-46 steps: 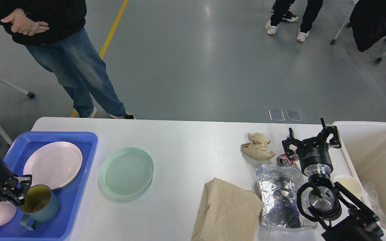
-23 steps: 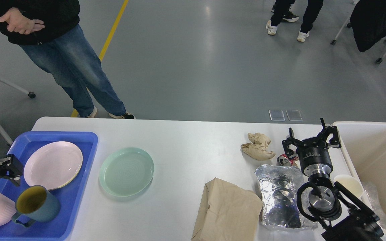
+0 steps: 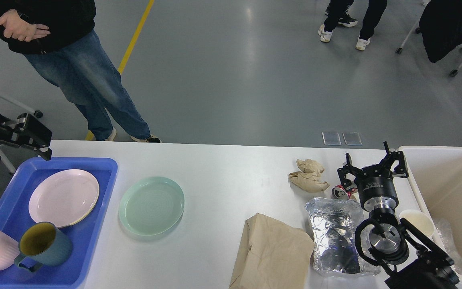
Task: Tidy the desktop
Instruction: 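Move the left gripper to the edge of the pale green plate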
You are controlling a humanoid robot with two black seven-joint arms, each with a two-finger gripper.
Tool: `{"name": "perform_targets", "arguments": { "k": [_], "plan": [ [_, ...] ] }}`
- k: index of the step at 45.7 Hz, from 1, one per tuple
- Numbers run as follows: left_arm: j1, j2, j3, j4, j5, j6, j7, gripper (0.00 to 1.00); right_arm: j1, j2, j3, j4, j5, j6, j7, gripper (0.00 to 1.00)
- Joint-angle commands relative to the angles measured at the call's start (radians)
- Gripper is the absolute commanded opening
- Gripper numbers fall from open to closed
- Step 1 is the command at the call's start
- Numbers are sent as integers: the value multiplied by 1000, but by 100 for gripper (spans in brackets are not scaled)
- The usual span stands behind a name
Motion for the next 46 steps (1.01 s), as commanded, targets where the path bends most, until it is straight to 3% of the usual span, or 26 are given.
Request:
{"name": "perform_targets", "arguments": {
  "k": [1,11,20,29,35,42,46],
  "plan": [
    [-81,-158,52,-52,-194,5,-5,96,0,0,0,0,0,0,0,100],
    [-203,-358,89,-190,-402,34,-30,95,0,0,0,0,0,0,0,100],
    [-279,-447,121,-267,-446,74,-94,95,0,-2,0,0,0,0,0,100],
    [-227,-447,124,-265,-439,86,-117,96,0,0,0,0,0,0,0,100],
    [-167,-446,131,-262,-426,167,-111,96,0,-2,0,2,0,-2,0,100],
    [-87,-430,124,-235,-445,206,-122,95,0,-2,0,2,0,0,0,100],
    [-11,-433,123,-222,-521,270,-142,94,0,-2,0,2,0,0,0,100]
  ]
}}
